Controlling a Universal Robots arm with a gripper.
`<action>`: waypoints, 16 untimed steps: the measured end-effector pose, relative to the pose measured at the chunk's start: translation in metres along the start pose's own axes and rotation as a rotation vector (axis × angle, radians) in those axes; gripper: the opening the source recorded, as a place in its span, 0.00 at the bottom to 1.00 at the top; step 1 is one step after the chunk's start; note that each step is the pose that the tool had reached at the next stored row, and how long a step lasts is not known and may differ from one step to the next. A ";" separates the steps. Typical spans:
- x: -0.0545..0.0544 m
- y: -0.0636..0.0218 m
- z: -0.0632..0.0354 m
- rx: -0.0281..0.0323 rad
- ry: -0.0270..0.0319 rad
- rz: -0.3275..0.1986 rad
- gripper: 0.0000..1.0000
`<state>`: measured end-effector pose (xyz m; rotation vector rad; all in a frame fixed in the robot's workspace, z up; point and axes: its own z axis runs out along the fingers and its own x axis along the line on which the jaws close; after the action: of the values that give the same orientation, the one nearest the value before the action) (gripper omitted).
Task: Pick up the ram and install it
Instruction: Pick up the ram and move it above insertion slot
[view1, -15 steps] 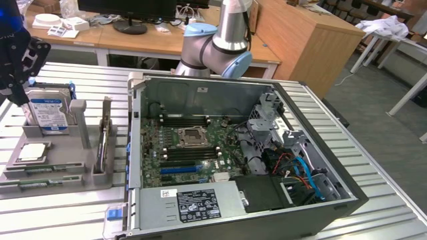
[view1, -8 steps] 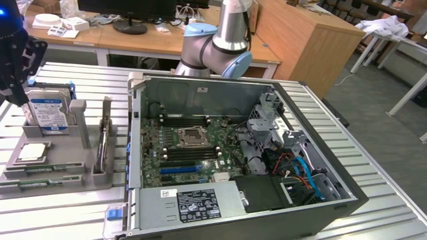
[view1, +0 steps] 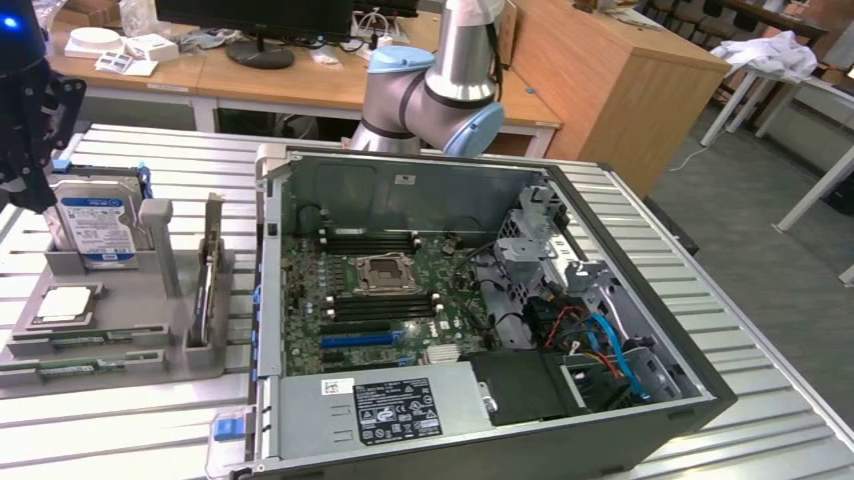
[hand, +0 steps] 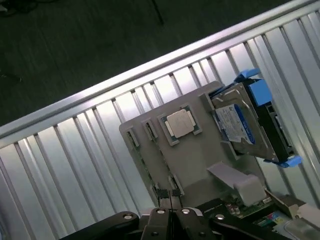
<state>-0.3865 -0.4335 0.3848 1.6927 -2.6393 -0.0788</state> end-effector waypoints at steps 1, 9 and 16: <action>0.000 0.0000 0.0000 -0.0004 0.0008 -0.018 0.11; 0.000 0.0000 0.0004 -0.0037 0.0074 -0.163 0.11; 0.000 0.0000 0.0005 -0.0053 0.0107 -0.235 0.11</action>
<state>-0.3865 -0.4336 0.3843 1.9867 -2.4181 -0.0771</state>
